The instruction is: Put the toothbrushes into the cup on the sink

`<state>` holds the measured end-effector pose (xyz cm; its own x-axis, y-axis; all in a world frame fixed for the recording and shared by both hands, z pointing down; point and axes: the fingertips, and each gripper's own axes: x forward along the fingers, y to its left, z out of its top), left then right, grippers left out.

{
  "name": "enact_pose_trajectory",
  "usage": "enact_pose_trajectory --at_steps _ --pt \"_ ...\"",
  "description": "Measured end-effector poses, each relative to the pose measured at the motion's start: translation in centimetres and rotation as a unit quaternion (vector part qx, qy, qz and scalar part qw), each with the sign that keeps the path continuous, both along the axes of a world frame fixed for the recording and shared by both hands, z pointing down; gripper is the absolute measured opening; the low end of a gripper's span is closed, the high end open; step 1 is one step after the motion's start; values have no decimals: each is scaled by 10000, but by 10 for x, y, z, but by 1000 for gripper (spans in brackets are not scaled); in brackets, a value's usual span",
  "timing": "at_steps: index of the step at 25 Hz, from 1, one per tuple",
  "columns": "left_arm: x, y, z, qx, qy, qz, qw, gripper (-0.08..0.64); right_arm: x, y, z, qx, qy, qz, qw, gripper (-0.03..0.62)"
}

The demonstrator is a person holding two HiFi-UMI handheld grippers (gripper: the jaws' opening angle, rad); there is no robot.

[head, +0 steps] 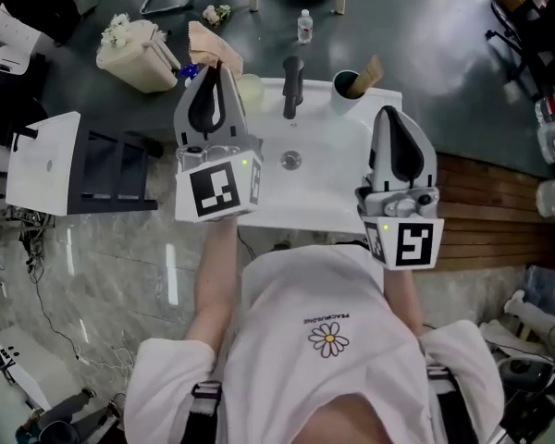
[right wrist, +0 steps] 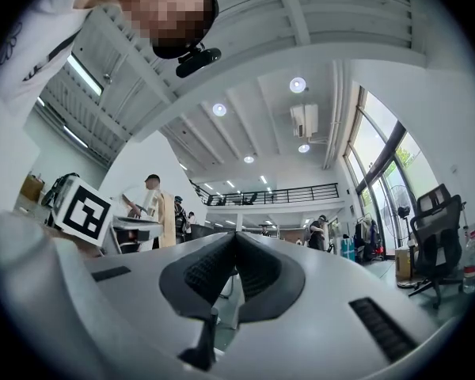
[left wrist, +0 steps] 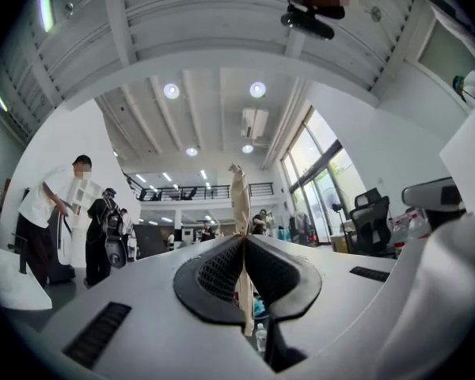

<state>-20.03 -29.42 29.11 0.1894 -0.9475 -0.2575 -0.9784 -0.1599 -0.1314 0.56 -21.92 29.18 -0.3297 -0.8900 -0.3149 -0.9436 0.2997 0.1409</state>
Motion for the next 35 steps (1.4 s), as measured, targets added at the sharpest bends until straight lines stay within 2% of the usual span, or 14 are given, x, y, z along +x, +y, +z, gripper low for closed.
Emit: enact_pose_trajectory --at_steps 5,8,12,17,24,26,32,35 --pt "2 -48 58 -691 -199 29 9974 23 5 7 5 -108 79 119 9998 12" --pt "-1 -63 94 -1018 -79 19 9948 23 9 14 9 -185 118 237 9995 12" --pt "-9 -72 140 -1442 90 -103 9895 23 12 21 14 -279 158 374 9988 12" --pt "-13 -71 183 -1824 83 -184 9830 23 16 29 20 -399 193 481 9979 12" --pt "-8 -74 206 -2146 59 -172 9765 28 23 33 23 -450 179 579 9971 12" --pt "-6 -73 207 -2172 44 -146 9760 48 24 34 23 -456 181 599 9970 12" --pt "-6 -70 192 -1994 124 -155 9797 75 23 34 18 -378 134 540 9977 12" --pt "-9 -69 161 -1682 254 -187 9852 75 22 32 14 -318 171 479 9982 12"
